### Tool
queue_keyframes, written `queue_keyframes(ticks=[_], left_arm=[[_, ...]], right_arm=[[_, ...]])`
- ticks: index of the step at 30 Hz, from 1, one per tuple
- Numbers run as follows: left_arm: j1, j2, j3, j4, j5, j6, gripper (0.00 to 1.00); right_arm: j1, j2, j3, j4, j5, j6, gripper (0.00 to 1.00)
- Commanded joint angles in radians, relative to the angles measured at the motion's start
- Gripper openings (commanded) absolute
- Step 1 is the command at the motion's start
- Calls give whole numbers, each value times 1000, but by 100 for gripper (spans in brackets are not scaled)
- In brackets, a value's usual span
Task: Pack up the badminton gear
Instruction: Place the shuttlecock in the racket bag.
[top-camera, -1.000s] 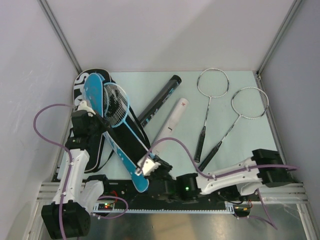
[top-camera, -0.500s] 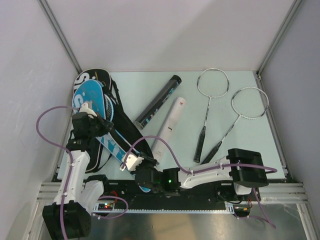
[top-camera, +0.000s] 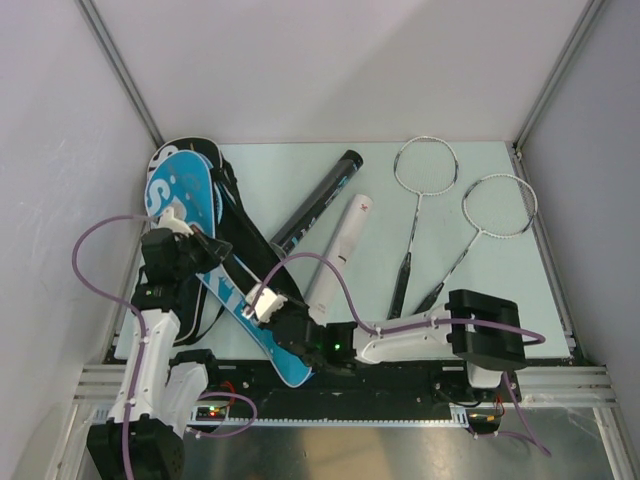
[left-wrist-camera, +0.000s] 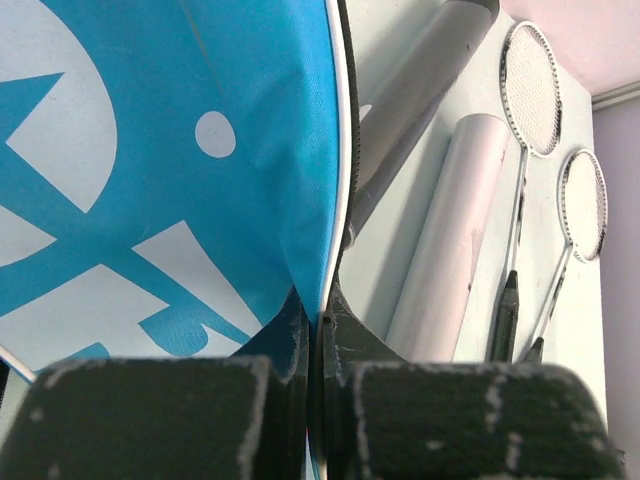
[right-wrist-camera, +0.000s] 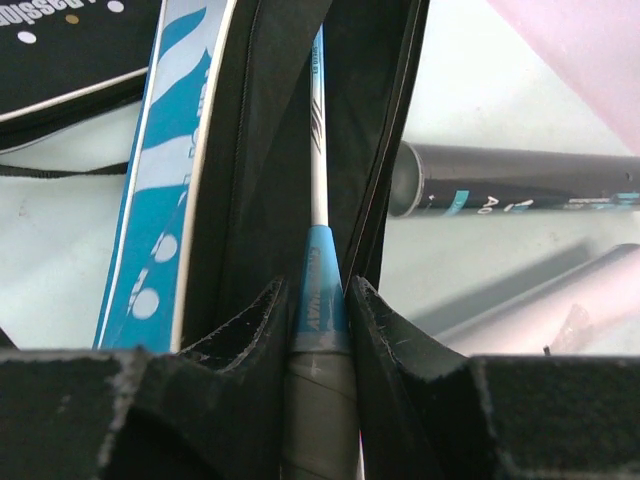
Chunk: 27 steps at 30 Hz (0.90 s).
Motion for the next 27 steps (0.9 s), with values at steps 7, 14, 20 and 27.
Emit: queue_keyframes(ticks=[7, 14, 20, 27], left_arm=[[-5, 17, -31, 98, 111, -86, 0], [-5, 17, -39, 110, 109, -90, 0], [-5, 34, -47, 109, 85, -67, 0], [-6, 40, -48, 110, 54, -25, 0]], right_arm=[[-66, 54, 74, 225, -170, 124, 6], [-95, 130, 107, 232, -209, 191, 15], [-104, 91, 123, 111, -286, 253, 39], [-137, -47, 153, -252, -455, 424, 63]])
